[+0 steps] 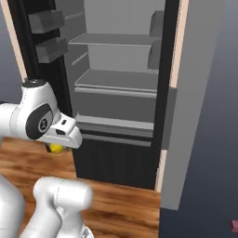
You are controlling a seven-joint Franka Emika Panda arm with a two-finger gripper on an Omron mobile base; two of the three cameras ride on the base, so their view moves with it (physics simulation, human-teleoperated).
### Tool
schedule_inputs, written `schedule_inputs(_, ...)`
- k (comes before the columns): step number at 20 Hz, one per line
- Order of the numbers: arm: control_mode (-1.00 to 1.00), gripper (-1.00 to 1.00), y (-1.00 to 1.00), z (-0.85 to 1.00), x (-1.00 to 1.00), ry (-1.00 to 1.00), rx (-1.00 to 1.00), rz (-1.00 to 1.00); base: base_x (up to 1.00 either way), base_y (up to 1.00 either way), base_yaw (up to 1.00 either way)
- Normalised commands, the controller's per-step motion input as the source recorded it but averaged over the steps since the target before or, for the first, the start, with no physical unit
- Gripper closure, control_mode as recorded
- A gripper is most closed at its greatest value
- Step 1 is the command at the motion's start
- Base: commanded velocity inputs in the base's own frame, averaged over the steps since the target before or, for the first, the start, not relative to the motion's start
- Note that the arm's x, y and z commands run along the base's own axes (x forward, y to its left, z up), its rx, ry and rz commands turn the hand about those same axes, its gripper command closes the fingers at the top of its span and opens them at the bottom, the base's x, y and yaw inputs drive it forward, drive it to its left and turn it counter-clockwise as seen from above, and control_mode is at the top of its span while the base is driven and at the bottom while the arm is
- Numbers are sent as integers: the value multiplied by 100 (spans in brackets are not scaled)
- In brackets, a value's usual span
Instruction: Retrieve a lemon from the fridge and place it on the cutting board with the fish.
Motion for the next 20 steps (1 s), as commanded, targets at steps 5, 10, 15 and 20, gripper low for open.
schedule_inputs(5, 100, 100, 0, 0, 0, 0, 0, 0, -98, 6, 22)
schedule_inputs(10, 100, 100, 0, 0, 0, 0, 0, 0, -83, 21, 46)
schedule_inputs(15, 100, 100, 0, 0, 0, 0, 0, 0, -68, 56, 61)
schedule_inputs(20, 100, 100, 0, 0, 0, 0, 0, 0, -39, 84, 80)
